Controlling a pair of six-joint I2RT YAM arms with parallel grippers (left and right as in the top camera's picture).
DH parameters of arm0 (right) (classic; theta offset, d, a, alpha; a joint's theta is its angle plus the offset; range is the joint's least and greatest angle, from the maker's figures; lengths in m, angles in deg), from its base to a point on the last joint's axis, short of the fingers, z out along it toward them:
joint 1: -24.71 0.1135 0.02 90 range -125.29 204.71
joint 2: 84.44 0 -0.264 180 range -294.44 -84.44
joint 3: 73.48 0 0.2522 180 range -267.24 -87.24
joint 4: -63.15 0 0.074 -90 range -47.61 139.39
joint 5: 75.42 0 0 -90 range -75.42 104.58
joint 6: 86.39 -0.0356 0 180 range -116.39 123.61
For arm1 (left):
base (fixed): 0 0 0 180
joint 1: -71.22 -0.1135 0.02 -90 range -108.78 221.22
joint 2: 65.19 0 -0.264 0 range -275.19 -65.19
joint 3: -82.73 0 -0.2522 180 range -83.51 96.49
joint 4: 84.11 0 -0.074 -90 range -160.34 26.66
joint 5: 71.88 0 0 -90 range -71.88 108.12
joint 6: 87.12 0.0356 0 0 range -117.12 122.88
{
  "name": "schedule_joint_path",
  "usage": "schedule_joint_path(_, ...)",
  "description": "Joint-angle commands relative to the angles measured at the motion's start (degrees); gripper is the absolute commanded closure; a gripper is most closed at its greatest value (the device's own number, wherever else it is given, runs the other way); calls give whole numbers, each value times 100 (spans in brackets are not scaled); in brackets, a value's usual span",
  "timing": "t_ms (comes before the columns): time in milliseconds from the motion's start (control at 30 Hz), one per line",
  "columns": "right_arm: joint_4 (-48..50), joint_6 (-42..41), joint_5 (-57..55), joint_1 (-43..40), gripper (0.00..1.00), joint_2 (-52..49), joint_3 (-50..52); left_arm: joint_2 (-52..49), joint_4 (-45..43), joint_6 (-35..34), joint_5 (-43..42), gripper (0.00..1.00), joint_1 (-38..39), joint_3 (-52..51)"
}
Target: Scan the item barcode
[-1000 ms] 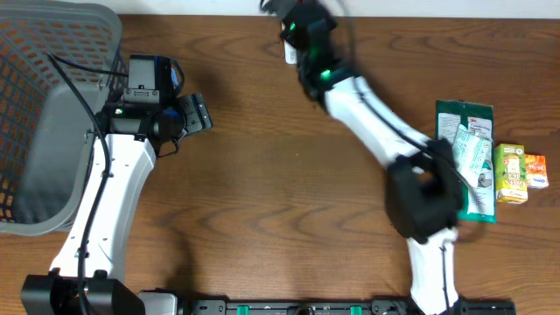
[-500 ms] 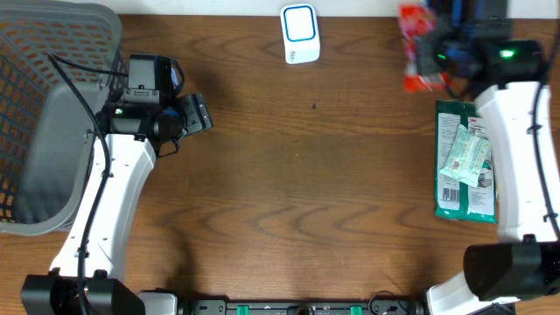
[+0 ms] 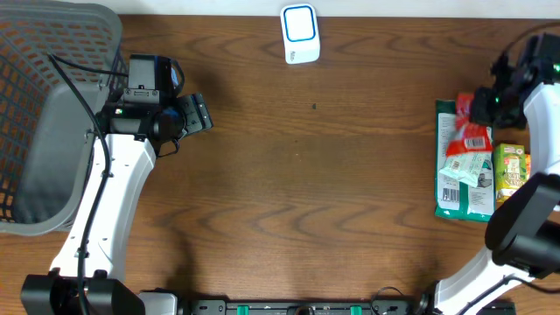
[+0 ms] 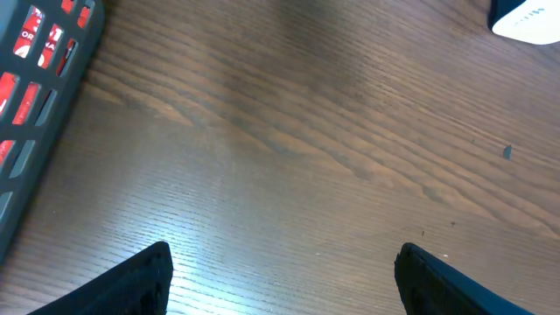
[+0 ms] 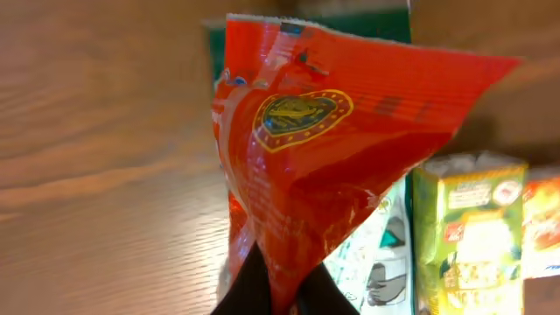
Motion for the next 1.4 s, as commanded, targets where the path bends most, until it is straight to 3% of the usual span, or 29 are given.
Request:
schedule_joint_path(0, -42, -79, 92, -212, 34, -70, 85, -26, 24, 13, 74, 18, -24, 111)
schedule_joint_path(33, -72, -76, 90, -249, 24, -72, 85, -26, 24, 13, 74, 18, -24, 111)
schedule_joint_path(167, -83, -76, 87, -380, 1, -46, 33, -26, 24, 13, 74, 18, -24, 111)
schedule_joint_path(400, -481, -76, 861, -461, 1, -46, -367, -26, -17, 13, 74, 18, -24, 111)
schedule_joint_path(700, -452, -76, 3136, -463, 1, -46, -468, -24, -269, -9, 57, 18, -24, 114)
schedule_joint_path(767, -463, -76, 3281, -463, 1, -46, -468, -11, -278, -179, -319, 28, -24, 120)
schedule_joint_path(833, -487, -79, 3279, -463, 1, -46, -468, -7, -326, 179, -949, 31, -11, 133)
schedule_joint_path(900, -564, -79, 3279, -463, 1, -46, -468, 17, -214, 249, -1021, 45, 4, 247)
schedule_joint_path(933, -619, -79, 3281, -463, 1, -46, -468, 26, -81, 247, -1019, 47, 2, 367)
schedule_joint_path(1167, -887, -79, 3279, -433, 1, -48, -461, 22, 1895, 234, 179, 46, -87, 3027)
schedule_joint_path(1367, -975, -76, 3272, -433, 1, -48, -461, 22, 2441, 271, 807, 45, -905, 4859)
